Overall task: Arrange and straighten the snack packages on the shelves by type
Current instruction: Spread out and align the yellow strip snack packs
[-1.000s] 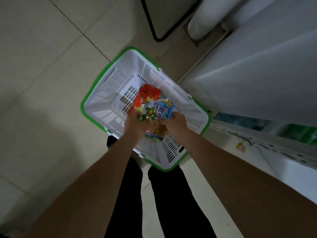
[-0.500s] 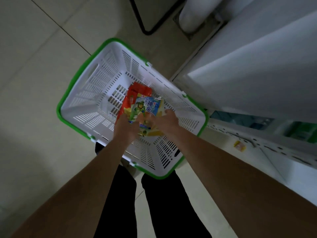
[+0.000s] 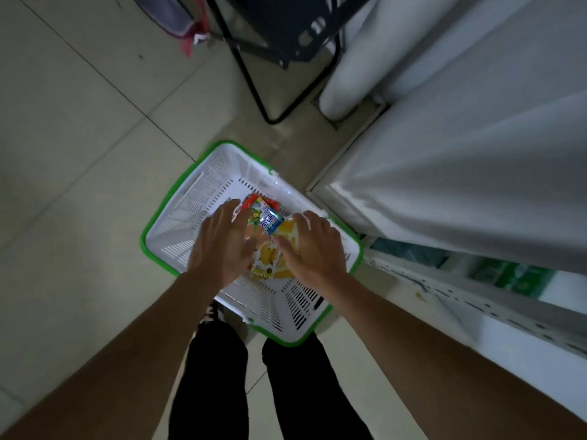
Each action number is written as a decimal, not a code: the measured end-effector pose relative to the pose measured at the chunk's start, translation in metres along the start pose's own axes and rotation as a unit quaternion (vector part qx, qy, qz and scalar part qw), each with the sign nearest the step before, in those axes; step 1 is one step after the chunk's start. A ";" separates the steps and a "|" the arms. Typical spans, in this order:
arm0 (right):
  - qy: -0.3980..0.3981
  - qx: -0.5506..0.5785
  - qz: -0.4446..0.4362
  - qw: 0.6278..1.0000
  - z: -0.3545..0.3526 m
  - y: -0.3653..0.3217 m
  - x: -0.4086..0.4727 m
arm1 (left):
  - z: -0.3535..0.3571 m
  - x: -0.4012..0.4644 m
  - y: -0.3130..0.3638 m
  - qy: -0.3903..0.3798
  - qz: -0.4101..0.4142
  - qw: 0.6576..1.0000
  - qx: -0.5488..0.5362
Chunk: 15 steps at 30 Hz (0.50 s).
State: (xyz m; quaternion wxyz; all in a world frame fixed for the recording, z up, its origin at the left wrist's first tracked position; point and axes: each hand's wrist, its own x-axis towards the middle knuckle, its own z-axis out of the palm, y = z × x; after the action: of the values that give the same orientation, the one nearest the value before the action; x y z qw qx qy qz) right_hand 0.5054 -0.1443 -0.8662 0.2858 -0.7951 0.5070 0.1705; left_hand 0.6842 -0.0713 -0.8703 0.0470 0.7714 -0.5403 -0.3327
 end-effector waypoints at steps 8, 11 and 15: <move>0.107 -0.007 0.032 0.994 -0.147 -0.035 -0.097 | -0.167 -0.037 0.073 -0.042 0.138 0.985 0.094; 0.153 0.028 0.081 0.984 -0.201 -0.047 -0.145 | -0.238 -0.059 0.125 -0.034 0.182 0.976 0.114; 0.241 0.072 0.151 0.956 -0.263 -0.059 -0.230 | -0.296 -0.101 0.195 -0.043 0.268 0.954 0.124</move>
State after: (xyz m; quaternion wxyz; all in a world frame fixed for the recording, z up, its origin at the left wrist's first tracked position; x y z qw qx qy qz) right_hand 0.4552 -0.1273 -0.5156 0.1831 -0.7042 0.6856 -0.0220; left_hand 0.6755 -0.1492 -0.5101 0.0151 0.5826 -0.7660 -0.2711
